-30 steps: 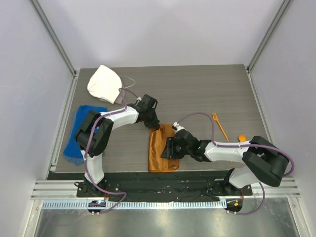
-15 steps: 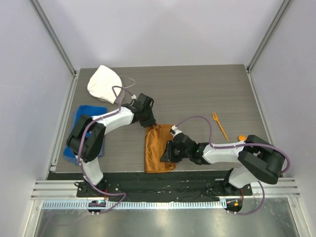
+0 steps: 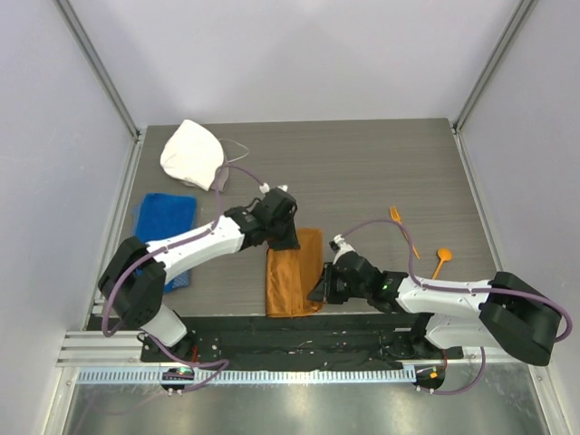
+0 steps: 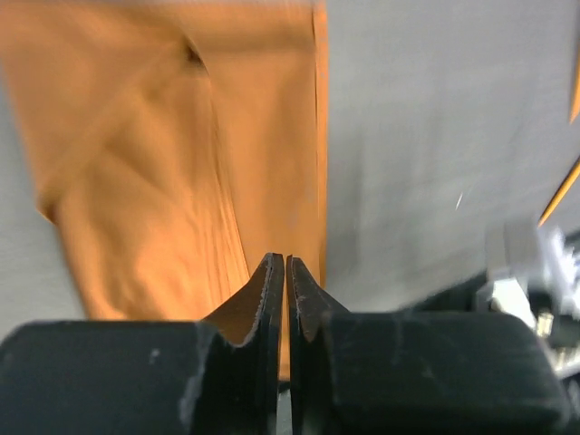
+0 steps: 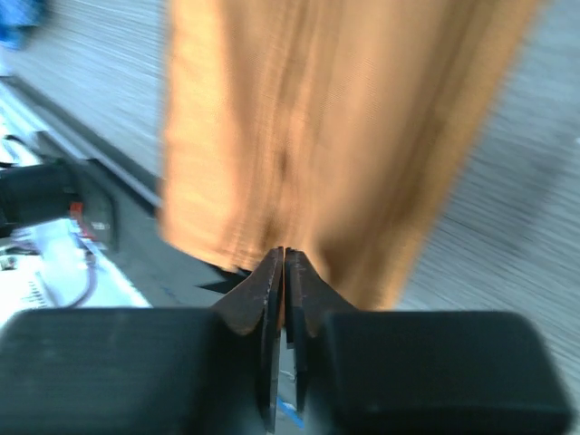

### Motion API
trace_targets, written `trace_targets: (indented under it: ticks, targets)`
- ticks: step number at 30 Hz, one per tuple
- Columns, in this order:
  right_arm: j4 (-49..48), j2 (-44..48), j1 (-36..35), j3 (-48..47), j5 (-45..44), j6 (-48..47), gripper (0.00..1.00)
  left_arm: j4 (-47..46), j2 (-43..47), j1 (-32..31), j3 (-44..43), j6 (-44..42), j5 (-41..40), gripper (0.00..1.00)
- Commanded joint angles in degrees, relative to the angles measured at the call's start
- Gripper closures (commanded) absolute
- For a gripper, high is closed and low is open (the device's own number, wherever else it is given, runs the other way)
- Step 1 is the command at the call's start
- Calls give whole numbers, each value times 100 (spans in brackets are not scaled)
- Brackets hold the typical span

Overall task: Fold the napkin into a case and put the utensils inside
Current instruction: Fold the lower triangle-folded napkin at the center of the board.

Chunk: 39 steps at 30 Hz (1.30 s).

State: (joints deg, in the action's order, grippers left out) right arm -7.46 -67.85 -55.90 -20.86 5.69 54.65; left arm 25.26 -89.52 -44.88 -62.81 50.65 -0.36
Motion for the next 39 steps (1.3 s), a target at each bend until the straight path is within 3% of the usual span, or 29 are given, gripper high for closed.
trace_targets:
  ticks: [1,4,16,23,39]
  targets:
    - [-360,44,-26,231,-156,212,95,111,-92,-503,216,252,-25,92]
    - [-387,0,-26,284,-200,221,99,50,-259,-784,303,348,-8,93]
    - [-457,97,-26,618,-525,493,99,-161,-637,-1435,612,568,1,94]
    - [-677,-246,-35,610,-420,494,99,-285,-787,-1506,708,630,159,94]
    - [-563,-123,-26,680,-543,511,99,725,-497,-1515,989,410,-491,94]
